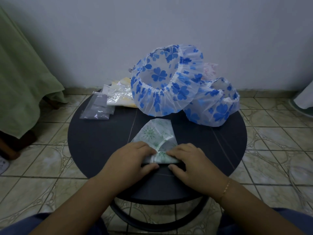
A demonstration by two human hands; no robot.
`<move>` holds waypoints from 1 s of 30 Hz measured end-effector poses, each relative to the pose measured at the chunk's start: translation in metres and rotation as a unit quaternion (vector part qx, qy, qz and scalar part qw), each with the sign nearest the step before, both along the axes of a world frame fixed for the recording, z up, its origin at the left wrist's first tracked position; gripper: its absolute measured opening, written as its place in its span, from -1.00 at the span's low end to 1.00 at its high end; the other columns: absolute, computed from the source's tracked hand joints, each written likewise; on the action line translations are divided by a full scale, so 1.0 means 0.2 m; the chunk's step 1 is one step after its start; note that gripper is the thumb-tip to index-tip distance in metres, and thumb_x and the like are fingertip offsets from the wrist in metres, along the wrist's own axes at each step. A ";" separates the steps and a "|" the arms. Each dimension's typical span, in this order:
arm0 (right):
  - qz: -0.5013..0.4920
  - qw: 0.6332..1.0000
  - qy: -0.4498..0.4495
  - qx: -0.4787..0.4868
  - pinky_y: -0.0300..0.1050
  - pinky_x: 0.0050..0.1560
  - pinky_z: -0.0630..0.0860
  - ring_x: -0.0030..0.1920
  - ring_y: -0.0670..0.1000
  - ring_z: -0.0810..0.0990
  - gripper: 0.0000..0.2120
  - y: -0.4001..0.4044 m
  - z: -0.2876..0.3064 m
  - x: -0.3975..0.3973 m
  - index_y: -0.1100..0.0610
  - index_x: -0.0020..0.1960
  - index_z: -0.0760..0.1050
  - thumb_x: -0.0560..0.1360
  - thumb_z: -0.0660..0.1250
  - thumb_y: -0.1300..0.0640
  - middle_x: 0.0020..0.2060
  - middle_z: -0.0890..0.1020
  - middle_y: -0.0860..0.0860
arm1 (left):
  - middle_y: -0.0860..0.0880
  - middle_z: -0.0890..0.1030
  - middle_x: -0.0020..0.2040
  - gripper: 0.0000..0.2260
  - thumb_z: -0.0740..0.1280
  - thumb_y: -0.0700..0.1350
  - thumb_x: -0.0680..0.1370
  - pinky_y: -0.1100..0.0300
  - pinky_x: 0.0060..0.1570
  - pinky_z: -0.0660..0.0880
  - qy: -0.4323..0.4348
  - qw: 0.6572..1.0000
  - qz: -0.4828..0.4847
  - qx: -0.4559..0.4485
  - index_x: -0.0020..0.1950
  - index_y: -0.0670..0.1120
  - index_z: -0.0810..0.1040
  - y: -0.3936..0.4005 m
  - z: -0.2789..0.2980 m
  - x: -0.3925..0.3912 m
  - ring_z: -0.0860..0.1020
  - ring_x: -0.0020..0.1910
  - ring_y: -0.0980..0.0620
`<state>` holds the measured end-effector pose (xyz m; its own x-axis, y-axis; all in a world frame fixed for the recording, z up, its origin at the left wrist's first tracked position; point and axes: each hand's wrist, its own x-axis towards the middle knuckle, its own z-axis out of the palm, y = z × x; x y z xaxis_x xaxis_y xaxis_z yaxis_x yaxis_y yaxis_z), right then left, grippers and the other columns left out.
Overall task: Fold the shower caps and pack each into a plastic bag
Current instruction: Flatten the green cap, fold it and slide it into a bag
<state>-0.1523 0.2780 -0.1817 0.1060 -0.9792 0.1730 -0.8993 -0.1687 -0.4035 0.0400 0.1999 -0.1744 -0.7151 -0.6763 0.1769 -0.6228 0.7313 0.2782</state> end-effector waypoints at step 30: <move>-0.126 0.984 -0.089 -0.085 -0.28 -0.09 0.41 -0.13 -0.17 0.46 -0.82 -0.09 -0.03 0.04 0.06 0.06 0.58 0.47 0.37 0.13 -0.04 0.48 -0.11 | 0.13 0.60 -0.20 -0.87 0.41 0.00 0.37 0.17 -0.30 0.45 0.026 0.992 0.037 -0.119 -0.10 0.07 0.64 -0.05 0.02 -0.08 0.56 -0.24 0.05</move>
<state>-0.1444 0.2602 -0.1874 -0.1827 -0.9259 0.3307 -0.8386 -0.0288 -0.5439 0.0247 0.1889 -0.1709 -0.6516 -0.6609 0.3724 -0.6660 0.7334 0.1361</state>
